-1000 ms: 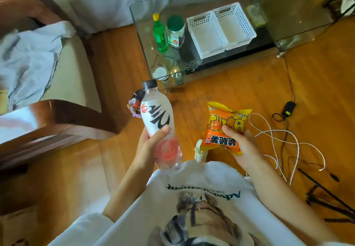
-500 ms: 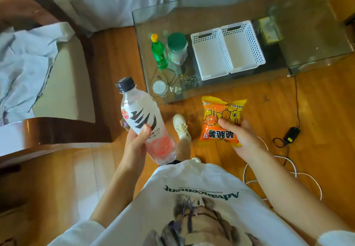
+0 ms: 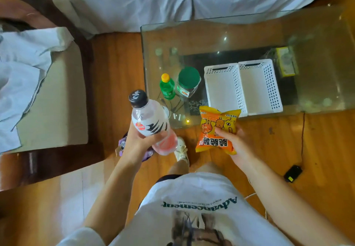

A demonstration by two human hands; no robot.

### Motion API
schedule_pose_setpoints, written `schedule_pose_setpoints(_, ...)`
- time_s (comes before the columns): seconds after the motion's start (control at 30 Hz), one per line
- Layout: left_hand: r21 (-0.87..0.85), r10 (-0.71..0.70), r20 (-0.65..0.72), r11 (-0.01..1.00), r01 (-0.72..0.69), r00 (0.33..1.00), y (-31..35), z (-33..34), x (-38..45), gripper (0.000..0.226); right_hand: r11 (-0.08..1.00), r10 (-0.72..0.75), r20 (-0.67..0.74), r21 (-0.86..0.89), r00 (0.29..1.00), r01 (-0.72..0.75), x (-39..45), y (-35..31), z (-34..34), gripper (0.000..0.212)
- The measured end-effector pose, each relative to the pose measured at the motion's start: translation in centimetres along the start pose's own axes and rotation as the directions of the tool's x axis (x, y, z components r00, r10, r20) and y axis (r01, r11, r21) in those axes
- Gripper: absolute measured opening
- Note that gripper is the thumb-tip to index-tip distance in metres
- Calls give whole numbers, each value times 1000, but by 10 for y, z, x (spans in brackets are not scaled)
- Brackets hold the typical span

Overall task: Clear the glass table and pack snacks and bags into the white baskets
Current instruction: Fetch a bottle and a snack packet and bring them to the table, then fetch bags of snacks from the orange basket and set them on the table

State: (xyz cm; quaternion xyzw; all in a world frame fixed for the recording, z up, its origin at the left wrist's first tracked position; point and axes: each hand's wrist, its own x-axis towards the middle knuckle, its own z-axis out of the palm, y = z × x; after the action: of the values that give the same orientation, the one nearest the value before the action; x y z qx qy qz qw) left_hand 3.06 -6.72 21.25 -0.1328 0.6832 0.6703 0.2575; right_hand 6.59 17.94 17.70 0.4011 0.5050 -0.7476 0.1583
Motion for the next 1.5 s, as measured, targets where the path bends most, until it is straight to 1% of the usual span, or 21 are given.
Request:
schedule_pose_setpoints(0.07,10,-49,-83,999,50,995,-4,-1,28,80,997,29,-23,-68,999,-30,30,0,9,64)
schedule_pose_setpoints(0.13,58,-26,-205,998,38,978,-18,1,55,71,988,48,-41,-143,998,-54,65,5,15,60)
schedule_pose_setpoints(0.2,102,11,-277,995,18,961,-33,6,85,66,979,76,-59,-186,995,-86,104,13,20,54)
schedule_pose_setpoints(0.27,140,62,-300,990,-21,952,-56,10,118,60,971,99,-71,-211,993,-112,144,24,24,48)
schedule_pose_setpoints(0.33,157,77,-336,987,-25,939,-80,14,146,64,961,89,-75,-254,993,-105,181,35,29,41)
schedule_pose_setpoints(0.4,156,52,-356,988,4,933,-103,18,168,68,950,73,-77,-299,994,-93,213,46,33,40)
schedule_pose_setpoints(0.47,154,23,-361,988,35,932,-124,20,186,66,925,58,-95,-370,994,-90,237,59,34,41)
schedule_pose_setpoints(0.6,190,-29,-320,977,94,947,-155,24,206,62,848,62,-130,-516,990,-121,269,83,32,31)
schedule_pose_setpoints(0.63,203,-33,-322,974,103,946,-159,24,209,62,831,77,-124,-541,989,-132,276,89,32,32)
schedule_pose_setpoints(0.73,269,-9,-304,958,95,953,-166,26,213,62,814,92,-147,-559,985,-159,288,93,34,44)
schedule_pose_setpoints(0.9,208,-36,-356,971,116,934,-169,29,214,66,804,79,-168,-572,983,-163,303,99,36,31)
schedule_pose_setpoints(1.07,164,-93,-354,973,159,931,-173,28,217,74,785,64,-170,-599,983,-155,306,99,31,39)
schedule_pose_setpoints(1.2,157,-114,-353,971,179,929,-171,30,216,74,768,80,-152,-620,985,-159,303,95,24,36)
schedule_pose_setpoints(1.27,160,-125,-353,968,191,927,-169,31,214,78,768,86,-154,-620,984,-164,298,91,22,42)
schedule_pose_setpoints(1.3,156,-131,-358,968,197,925,-168,32,213,81,765,94,-158,-620,983,-173,295,88,21,49)
schedule_pose_setpoints(1.33,130,-152,-369,968,213,917,-168,33,212,87,764,109,-162,-618,981,-187,292,85,20,56)
schedule_pose_setpoints(1.4,4,-240,-386,965,261,891,-165,33,207,99,760,148,-163,-613,976,-217,285,76,19,68)
schedule_pose_setpoints(1.43,-55,-279,-383,959,279,881,-162,34,203,101,755,165,-159,-615,973,-228,281,70,19,71)
schedule_pose_setpoints(1.5,-104,-340,-384,940,325,859,-157,33,192,102,753,193,-137,-614,972,-236,268,58,21,72)
